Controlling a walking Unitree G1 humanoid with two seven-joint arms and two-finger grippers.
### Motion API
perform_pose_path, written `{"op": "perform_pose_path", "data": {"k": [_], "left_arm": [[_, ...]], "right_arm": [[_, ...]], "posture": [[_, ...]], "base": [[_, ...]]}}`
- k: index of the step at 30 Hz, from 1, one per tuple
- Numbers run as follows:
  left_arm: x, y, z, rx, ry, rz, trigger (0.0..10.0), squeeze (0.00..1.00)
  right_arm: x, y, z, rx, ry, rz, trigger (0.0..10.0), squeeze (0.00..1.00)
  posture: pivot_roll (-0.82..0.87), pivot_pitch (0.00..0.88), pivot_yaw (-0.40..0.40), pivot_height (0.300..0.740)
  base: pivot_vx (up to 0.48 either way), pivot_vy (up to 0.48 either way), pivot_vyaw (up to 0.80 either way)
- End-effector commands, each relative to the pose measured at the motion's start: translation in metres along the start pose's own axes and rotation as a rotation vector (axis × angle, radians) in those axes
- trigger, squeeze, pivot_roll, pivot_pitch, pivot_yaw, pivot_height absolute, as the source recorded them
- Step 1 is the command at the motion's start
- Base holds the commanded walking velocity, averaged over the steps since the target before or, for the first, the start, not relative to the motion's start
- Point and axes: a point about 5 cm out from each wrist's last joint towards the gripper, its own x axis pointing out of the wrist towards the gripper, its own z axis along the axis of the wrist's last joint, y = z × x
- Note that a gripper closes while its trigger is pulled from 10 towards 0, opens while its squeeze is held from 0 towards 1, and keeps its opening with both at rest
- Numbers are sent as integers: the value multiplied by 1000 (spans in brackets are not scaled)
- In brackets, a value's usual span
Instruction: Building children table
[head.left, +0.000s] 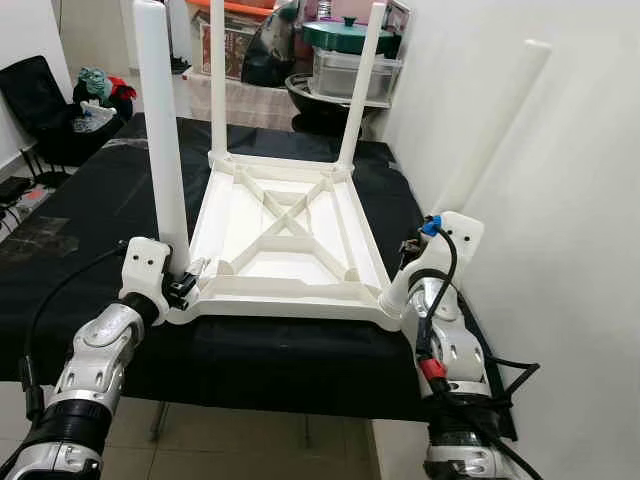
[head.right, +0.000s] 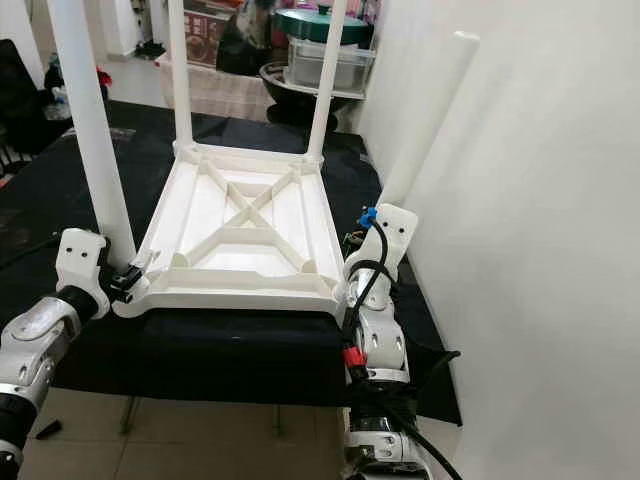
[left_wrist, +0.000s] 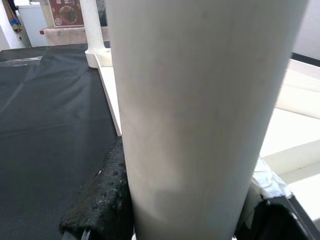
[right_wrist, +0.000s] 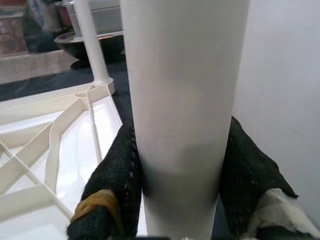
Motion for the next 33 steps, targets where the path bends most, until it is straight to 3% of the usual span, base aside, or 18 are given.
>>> {"op": "perform_pose_path", "data": {"k": [1,2,5,6,7,9,10,11,12,14,19,20,21,29,30,31,32,33], "left_arm": [[-7,18,-6,16,39,89,10000,0],[-7,17,-6,14,39,89,10000,0],[-8,18,-7,14,40,90,10000,0],[-8,18,-7,13,39,92,10000,0],[-8,18,-7,13,39,92,10000,0],[-8,19,-6,12,38,94,10000,0],[-8,19,-6,12,38,94,10000,0],[-7,18,-6,10,36,95,10000,0],[-7,18,-6,10,36,95,10000,0],[-6,17,-6,8,33,92,10000,0],[-4,15,-4,6,27,89,10000,0],[-3,15,-3,7,23,86,10000,0],[-2,16,-1,12,20,84,10000,0],[-2,20,1,21,19,87,10000,0],[-2,20,2,22,18,87,10000,0],[-2,20,1,21,19,86,10000,0],[-2,20,1,21,19,86,10000,0],[-2,19,0,20,21,86,10000,0]], "right_arm": [[1,-13,-21,-12,78,3,10000,0],[6,-22,-14,-42,45,27,10000,1000],[12,-33,-3,-86,14,77,10000,1000],[17,-34,6,-103,-9,190,10000,0],[17,-34,6,-103,-9,190,10000,0],[18,-33,21,-109,-40,468,10000,0],[18,-33,21,-109,-40,468,10000,0],[14,-34,27,-159,-59,658,10000,0],[14,-34,27,-159,-59,658,10000,0],[8,-37,27,-222,-45,853,10000,0],[11,-38,21,-273,-18,884,10000,0],[12,-35,17,-274,-8,887,6431,0],[15,-33,13,-275,-9,863,0,0],[24,-35,2,-295,-17,676,0,0],[29,-40,-1,-298,3,573,0,0],[35,-59,-3,-233,18,263,0,0],[35,-59,-3,-233,18,263,0,0],[34,-75,-6,-175,42,5,0,0]], "posture": [[90,0,-120,740],[90,0,-122,740],[90,0,-122,740],[88,0,-125,740],[88,0,-125,740],[89,0,-125,740],[89,0,-125,740],[85,0,-124,740],[85,0,-124,740],[85,0,-127,740],[96,0,-133,740],[103,0,-134,740],[108,0,-131,740],[103,0,-119,740],[104,0,-119,740],[98,0,-117,740],[98,0,-117,740],[97,0,-116,740]], "base": [[0,0,0],[0,0,0],[0,0,0],[0,0,0],[0,0,0],[0,0,0],[0,0,0],[0,0,0],[0,0,0],[0,0,0],[0,0,0],[0,0,0],[0,0,0],[0,0,0],[0,0,0],[0,0,0],[0,0,0],[0,0,0]]}}
